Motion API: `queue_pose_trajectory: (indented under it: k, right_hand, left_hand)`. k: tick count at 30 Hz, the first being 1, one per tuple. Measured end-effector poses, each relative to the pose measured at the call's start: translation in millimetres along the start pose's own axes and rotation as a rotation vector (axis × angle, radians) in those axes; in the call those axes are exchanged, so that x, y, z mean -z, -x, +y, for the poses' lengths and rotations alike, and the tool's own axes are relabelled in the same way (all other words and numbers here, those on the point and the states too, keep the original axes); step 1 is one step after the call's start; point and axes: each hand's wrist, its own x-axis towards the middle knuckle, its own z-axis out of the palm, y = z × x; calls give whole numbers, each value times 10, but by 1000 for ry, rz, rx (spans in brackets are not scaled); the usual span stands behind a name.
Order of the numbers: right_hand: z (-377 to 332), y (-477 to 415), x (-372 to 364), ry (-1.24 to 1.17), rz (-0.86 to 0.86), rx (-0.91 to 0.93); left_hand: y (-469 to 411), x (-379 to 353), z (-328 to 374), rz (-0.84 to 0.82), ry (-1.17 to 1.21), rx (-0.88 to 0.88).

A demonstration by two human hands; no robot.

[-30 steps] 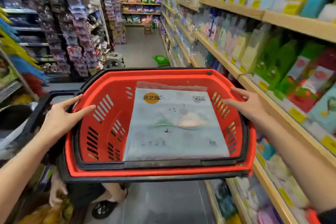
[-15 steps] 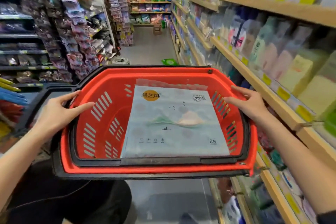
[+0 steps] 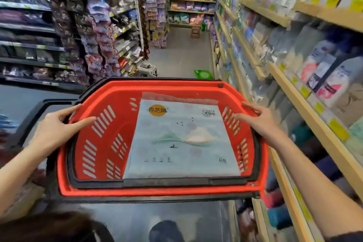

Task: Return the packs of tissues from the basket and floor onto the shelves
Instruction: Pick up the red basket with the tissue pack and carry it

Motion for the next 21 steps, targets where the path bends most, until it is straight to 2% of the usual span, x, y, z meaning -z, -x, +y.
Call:
queue_pose_trajectory:
  k: [12,21]
  right_hand:
    - [-120,-2085,-1010,11,71,-34]
    - [16,-3921,-1775,8,69,-62]
  left_hand:
    - [-2633,-386,594,-102,-27,-97]
    - [-4589,-972,600,-88,-62,-63]
